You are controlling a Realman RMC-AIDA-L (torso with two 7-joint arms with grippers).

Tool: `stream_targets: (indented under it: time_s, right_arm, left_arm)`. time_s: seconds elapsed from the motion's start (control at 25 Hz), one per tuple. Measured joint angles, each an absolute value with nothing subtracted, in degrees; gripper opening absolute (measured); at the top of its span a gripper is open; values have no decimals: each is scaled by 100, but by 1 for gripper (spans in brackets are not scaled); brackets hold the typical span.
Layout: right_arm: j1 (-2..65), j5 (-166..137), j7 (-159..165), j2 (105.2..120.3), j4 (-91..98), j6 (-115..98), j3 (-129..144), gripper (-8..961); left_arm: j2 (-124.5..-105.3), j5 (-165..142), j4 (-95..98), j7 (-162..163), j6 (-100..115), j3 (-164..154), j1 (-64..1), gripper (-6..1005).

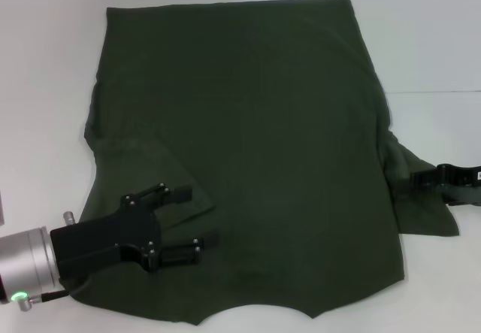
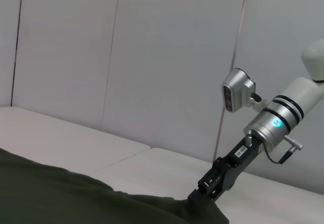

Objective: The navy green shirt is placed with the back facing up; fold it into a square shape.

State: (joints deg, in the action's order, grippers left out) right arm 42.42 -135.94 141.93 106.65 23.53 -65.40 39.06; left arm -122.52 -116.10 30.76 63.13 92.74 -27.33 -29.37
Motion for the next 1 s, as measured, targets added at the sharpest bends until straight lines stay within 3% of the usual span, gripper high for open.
stream_targets:
  time_s: [0.2, 0.4, 0.84, 0.96, 1.0]
  right_arm:
    - [4233, -13594, 14194, 10668, 2349, -6536, 3908, 721]
    - [4211, -13596, 14194, 10669, 2349, -6528, 3901, 484]
    - [4163, -13614, 13867, 10654, 2408, -6463, 3901, 178]
    - [4151, -13613, 13765, 10612, 2437, -6460, 3879, 23]
    - [4139, -13613, 13753, 10596, 2467, -6469, 3881, 25]
  left_arm:
    - [-12266, -11599, 3076, 6318, 9277, -2734, -2934, 929]
    - [-12287, -11598, 3076, 6317, 9273, -2733, -2934, 929]
    - [-12295, -11599, 3076, 6315, 9273, -2734, -2926, 927]
    - [-12296, -11596, 3076, 6321, 9276, -2733, -2926, 926]
    - [-12296, -11595, 3076, 6329, 9281, -2733, -2926, 925]
